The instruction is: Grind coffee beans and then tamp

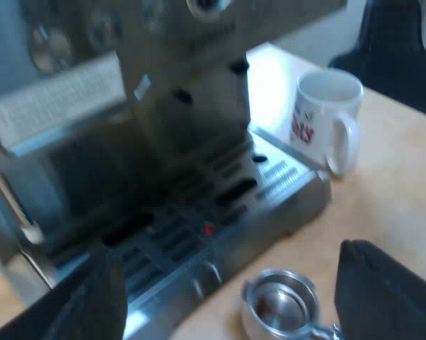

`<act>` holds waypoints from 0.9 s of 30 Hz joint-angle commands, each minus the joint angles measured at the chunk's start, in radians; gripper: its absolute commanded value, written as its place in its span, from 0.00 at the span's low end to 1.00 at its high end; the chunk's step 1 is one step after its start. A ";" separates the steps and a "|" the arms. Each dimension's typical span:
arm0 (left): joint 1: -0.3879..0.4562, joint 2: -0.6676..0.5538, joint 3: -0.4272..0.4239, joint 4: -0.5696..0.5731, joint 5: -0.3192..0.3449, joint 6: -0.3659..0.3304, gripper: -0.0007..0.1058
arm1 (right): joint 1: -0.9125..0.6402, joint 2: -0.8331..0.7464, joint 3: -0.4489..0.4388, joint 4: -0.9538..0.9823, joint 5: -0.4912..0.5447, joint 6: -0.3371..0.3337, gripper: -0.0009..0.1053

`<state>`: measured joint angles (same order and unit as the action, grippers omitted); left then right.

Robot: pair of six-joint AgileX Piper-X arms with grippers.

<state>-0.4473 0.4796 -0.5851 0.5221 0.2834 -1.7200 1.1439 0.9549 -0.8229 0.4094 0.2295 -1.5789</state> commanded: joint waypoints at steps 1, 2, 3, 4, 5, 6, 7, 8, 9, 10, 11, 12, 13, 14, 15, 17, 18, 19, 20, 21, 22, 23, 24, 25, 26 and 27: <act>0.060 -0.007 -0.029 0.004 -0.001 -0.010 0.60 | -0.084 -0.005 -0.037 0.025 -0.056 -0.018 0.65; 0.077 -0.007 -0.034 0.004 -0.001 -0.010 0.60 | -0.101 -0.005 -0.042 0.025 -0.072 -0.017 0.65; 0.110 -0.007 -0.038 0.004 -0.001 -0.010 0.60 | -0.136 -0.005 -0.050 0.025 -0.089 -0.017 0.65; 0.150 -0.007 -0.043 0.004 -0.001 -0.010 0.60 | -0.169 -0.005 -0.057 0.026 -0.106 -0.017 0.65; 0.170 -0.007 -0.044 0.004 -0.001 -0.010 0.60 | -0.180 -0.005 -0.059 0.028 -0.113 -0.017 0.65; 0.208 -0.007 -0.046 0.004 -0.001 -0.010 0.60 | -0.215 -0.005 -0.064 0.031 -0.125 -0.017 0.65; 0.240 -0.007 -0.047 0.004 -0.001 -0.012 0.60 | -0.249 -0.005 -0.067 0.033 -0.143 -0.017 0.65; 0.249 -0.007 -0.046 0.004 -0.001 -0.012 0.60 | -0.267 -0.008 -0.068 0.035 -0.148 -0.019 0.65; 0.270 -0.007 -0.046 0.004 -0.001 -0.012 0.60 | -0.302 -0.015 -0.068 0.038 -0.169 -0.019 0.65; 0.285 -0.007 -0.046 0.004 -0.001 -0.012 0.60 | -0.332 -0.022 -0.068 0.042 -0.192 -0.019 0.65; 0.289 -0.007 -0.046 0.004 -0.001 -0.012 0.60 | -0.350 -0.027 -0.068 0.044 -0.208 -0.019 0.65; 0.295 -0.007 -0.046 0.004 -0.001 -0.012 0.60 | -0.379 -0.038 -0.068 0.044 -0.229 -0.024 0.65; 0.294 -0.007 -0.046 0.004 -0.001 -0.012 0.60 | -0.414 -0.053 -0.068 0.044 -0.236 -0.030 0.65; 0.294 -0.007 -0.046 0.004 -0.001 -0.012 0.60 | -0.430 -0.062 -0.068 0.044 -0.236 -0.035 0.65; 0.294 -0.007 -0.049 0.008 -0.001 -0.012 0.60 | -0.462 -0.081 -0.068 0.044 -0.236 -0.043 0.65; 0.294 -0.007 -0.056 0.022 -0.001 -0.012 0.60 | -0.514 -0.110 -0.068 0.054 -0.236 -0.049 0.65; 0.294 -0.007 -0.062 0.032 -0.001 -0.012 0.60 | -0.551 -0.133 -0.068 0.070 -0.236 -0.049 0.65; 0.294 -0.007 -0.066 0.037 -0.001 -0.012 0.60 | -0.581 -0.156 -0.068 0.088 -0.236 -0.049 0.65; 0.294 -0.007 -0.068 0.039 -0.001 -0.012 0.60 | -0.600 -0.169 -0.068 0.100 -0.236 -0.049 0.65; 0.294 -0.007 -0.074 0.046 -0.001 -0.012 0.60 | -0.633 -0.189 -0.068 0.130 -0.236 -0.064 0.65; 0.294 -0.007 -0.078 0.049 -0.001 -0.012 0.60 | -0.671 -0.214 -0.068 0.160 -0.236 -0.094 0.65; 0.294 -0.007 -0.079 0.049 -0.001 -0.012 0.60 | -0.691 -0.227 -0.068 0.171 -0.236 -0.109 0.65; 0.297 -0.007 -0.083 0.049 -0.001 -0.012 0.60 | -0.732 -0.249 -0.068 0.204 -0.236 -0.139 0.65; 0.300 -0.007 -0.084 0.049 -0.001 -0.012 0.60 | -0.774 -0.274 -0.068 0.237 -0.236 -0.165 0.65; 0.302 -0.007 -0.085 0.049 -0.001 -0.012 0.60 | -0.788 -0.283 -0.068 0.252 -0.236 -0.171 0.65; 0.312 -0.007 -0.087 0.051 -0.004 -0.012 0.60 | -0.830 -0.310 -0.068 0.282 -0.236 -0.186 0.65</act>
<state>-0.1396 0.4796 -0.6569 0.5727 0.2830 -1.7200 0.3333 0.6634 -0.8786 0.6615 0.0000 -1.7387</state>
